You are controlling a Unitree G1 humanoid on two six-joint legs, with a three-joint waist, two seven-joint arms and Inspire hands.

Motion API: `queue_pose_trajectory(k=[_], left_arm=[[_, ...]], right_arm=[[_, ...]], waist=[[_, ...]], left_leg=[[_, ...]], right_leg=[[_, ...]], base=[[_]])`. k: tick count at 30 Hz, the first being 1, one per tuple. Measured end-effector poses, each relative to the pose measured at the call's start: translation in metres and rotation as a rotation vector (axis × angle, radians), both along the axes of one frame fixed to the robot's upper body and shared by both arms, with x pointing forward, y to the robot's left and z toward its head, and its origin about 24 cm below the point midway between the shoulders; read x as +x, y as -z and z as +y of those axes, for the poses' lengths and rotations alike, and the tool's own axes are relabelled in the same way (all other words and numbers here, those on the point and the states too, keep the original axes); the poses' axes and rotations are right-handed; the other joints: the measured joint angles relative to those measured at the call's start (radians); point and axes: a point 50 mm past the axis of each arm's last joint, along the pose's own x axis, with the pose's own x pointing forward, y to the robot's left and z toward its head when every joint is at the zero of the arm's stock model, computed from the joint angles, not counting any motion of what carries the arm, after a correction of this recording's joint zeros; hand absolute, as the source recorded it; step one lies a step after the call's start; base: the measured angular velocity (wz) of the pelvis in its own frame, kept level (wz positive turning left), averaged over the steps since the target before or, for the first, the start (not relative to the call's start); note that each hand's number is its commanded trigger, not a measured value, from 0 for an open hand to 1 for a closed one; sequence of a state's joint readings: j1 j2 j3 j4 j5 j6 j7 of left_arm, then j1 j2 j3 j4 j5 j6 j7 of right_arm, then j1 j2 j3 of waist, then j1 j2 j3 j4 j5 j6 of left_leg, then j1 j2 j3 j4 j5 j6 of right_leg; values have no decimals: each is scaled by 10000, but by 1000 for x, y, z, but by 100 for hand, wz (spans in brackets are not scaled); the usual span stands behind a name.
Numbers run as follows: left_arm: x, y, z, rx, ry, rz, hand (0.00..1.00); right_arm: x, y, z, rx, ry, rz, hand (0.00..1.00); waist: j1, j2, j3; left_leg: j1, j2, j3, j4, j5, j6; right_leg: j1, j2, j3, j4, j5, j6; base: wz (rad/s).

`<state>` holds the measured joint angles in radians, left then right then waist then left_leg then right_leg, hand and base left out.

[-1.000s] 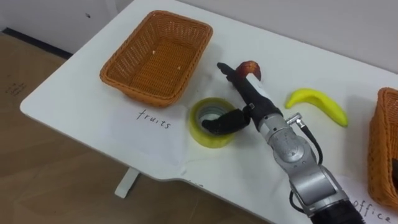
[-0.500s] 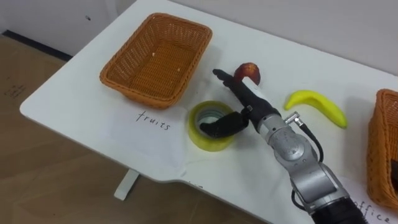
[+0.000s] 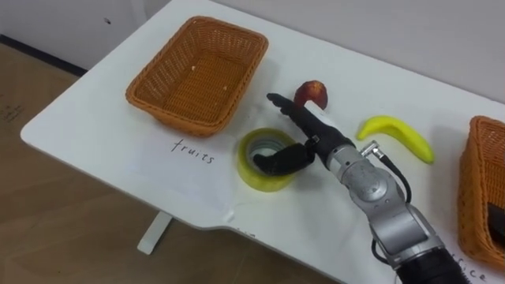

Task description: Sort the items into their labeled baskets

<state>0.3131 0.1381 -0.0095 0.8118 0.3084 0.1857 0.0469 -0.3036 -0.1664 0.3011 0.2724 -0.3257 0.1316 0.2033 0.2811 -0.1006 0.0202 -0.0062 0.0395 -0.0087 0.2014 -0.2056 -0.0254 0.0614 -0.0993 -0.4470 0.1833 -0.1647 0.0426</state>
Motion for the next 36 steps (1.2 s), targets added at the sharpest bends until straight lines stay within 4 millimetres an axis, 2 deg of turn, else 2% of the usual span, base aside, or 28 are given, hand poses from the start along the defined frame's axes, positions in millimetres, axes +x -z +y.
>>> queue_pose_trajectory(k=[3,10,16,21,27,34,35,36], left_arm=[[1,1,3,57,-76,113,0],[-3,2,6,68,-117,478,0],[3,1,6,67,24,362,0],[6,0,8,157,56,342,0],[6,-1,12,289,-226,439,0],[6,-1,15,356,-433,530,0],[8,-1,15,359,-424,494,0],[8,-1,15,365,-424,496,0]], right_arm=[[1,0,-1,-83,-223,198,0],[4,-2,-1,-255,-633,737,0],[6,-3,-3,-732,-975,955,0],[6,-1,-4,-997,-1094,1242,0],[6,5,-7,-1107,-1175,1855,0],[7,6,-8,-1221,-1247,2222,0],[7,6,-8,-1224,-1246,2226,45],[7,6,-8,-1219,-1251,2243,70]], waist=[[7,-74,44],[21,-147,12],[68,-176,-8],[194,-273,-76],[246,-339,-64],[273,-416,-86],[277,-415,-86],[286,-415,-86]], left_leg=[[13,-1,-22,5,-2,-3],[22,-3,-31,18,-3,-4],[39,0,-20,10,-3,-4],[75,2,-12,-3,-3,-4],[309,3,-78,-80,-5,-6],[349,6,-89,-121,-6,-6],[349,6,-91,-112,-6,-6],[349,7,-91,-95,-6,-7]], right_leg=[[39,17,38,-30,0,0],[82,44,79,-136,0,0],[69,42,65,-135,0,0],[93,44,70,-136,0,0],[366,45,-52,-149,0,0],[414,38,-228,-147,0,0],[415,38,-229,-148,0,0],[415,39,-232,-148,0,0]], base=[[2],[0],[0],[0],[4],[0],[0],[0]])
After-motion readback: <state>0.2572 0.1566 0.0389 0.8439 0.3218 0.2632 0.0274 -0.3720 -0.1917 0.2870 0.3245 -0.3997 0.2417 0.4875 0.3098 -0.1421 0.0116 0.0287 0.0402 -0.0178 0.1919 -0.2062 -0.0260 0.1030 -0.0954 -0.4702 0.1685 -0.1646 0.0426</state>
